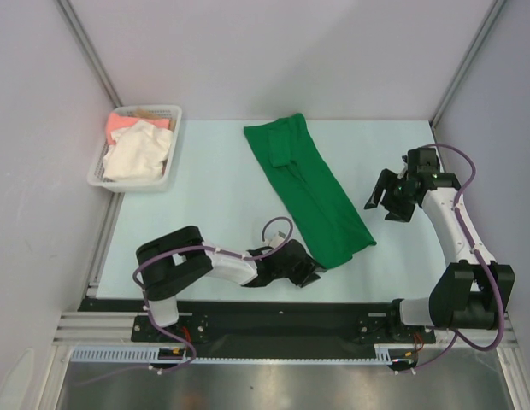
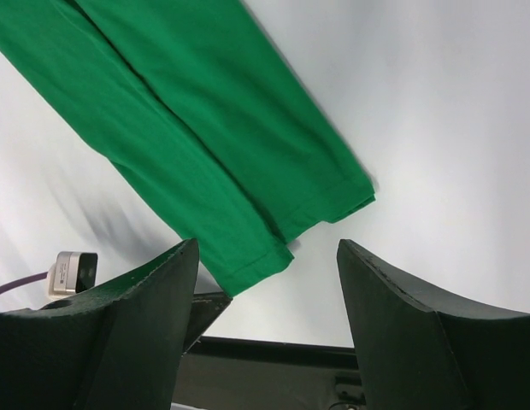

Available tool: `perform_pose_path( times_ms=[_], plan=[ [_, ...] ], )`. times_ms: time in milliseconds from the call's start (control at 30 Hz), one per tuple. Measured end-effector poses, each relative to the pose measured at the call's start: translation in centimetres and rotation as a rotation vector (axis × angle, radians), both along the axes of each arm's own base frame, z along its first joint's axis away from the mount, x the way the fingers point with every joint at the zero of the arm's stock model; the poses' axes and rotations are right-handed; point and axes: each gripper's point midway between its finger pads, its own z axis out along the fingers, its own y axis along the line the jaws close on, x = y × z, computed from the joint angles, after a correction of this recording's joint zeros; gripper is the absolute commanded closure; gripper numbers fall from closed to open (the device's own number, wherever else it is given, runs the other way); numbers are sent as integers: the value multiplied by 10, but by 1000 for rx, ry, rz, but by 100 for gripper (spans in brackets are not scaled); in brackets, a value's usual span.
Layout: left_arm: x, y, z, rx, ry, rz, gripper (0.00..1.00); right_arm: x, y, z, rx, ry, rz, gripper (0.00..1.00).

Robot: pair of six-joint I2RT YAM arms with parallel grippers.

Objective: Fold and stack the t-shirts
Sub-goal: Fold the tshirt

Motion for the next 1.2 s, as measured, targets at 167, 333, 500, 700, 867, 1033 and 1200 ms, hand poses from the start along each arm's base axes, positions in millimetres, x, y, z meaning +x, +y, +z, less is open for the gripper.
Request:
perform_pose_path(
  times_ms=[167, 333, 500, 700, 867, 1033, 1200],
  plan=[
    [6, 1, 0, -16, 28, 28, 58, 0, 0, 0, -1, 0, 2, 27],
    [15, 3, -2, -29, 46, 47, 61, 0, 0, -1, -2, 2, 2, 27],
    [23, 0, -3, -39, 55, 54, 69, 0, -1, -2, -6, 5, 2, 27],
    [27, -7, -8, -39, 62, 34, 90, 0, -2, -3, -9, 9, 0, 27],
    [27, -5, -9, -50, 74, 13, 100, 0, -2, -3, -11, 8, 3, 26],
    [24, 16, -9, 7, 36, -32, 100, -4, 1, -15, -3, 27, 14, 29],
    [17, 37, -9, 77, -17, -130, 100, -26, 14, -42, 24, 107, 44, 32]
  ],
)
